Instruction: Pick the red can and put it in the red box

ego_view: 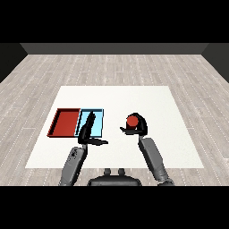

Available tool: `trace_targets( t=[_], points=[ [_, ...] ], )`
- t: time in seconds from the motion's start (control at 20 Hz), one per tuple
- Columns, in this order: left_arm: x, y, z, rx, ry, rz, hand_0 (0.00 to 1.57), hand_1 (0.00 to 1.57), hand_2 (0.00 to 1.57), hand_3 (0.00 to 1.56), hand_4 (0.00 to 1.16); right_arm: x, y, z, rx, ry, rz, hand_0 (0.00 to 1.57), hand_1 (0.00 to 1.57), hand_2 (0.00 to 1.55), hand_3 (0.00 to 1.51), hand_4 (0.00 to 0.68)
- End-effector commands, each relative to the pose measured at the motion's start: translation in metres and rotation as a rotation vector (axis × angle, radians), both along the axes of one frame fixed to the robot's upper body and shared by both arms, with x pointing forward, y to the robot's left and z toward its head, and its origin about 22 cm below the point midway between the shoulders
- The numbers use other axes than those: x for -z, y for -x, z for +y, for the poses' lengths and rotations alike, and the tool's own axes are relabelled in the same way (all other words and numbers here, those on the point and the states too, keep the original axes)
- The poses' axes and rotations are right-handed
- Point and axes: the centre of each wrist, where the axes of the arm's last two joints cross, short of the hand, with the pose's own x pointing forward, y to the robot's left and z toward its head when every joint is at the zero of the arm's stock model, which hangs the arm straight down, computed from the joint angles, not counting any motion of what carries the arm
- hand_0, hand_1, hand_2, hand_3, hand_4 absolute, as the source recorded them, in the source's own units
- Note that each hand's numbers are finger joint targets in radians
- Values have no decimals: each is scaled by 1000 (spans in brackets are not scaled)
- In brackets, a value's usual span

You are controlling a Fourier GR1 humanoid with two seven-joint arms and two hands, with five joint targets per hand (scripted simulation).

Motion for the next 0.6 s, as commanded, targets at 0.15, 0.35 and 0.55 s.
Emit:
trace_targets(
  t=[0.15, 0.35, 0.55],
  points=[
    [-8, -12, -43, 57, 30, 21, 0, 0, 0, 0, 0, -16, -1, 34, -28, -5, -28, 1410, 1410, 1436, 1418, 653],
    [-14, -15, -64, 82, 3, 25, 0, 0, 0, 0, 0, -14, -12, 28, -49, 8, -78, 1407, 1407, 1405, 1392, 639],
    [-11, -5, -65, 116, -11, 32, 0, 0, 0, 0, 0, -19, 6, 51, -84, -25, -75, 1377, 1377, 1406, 1401, 625]
  ],
)
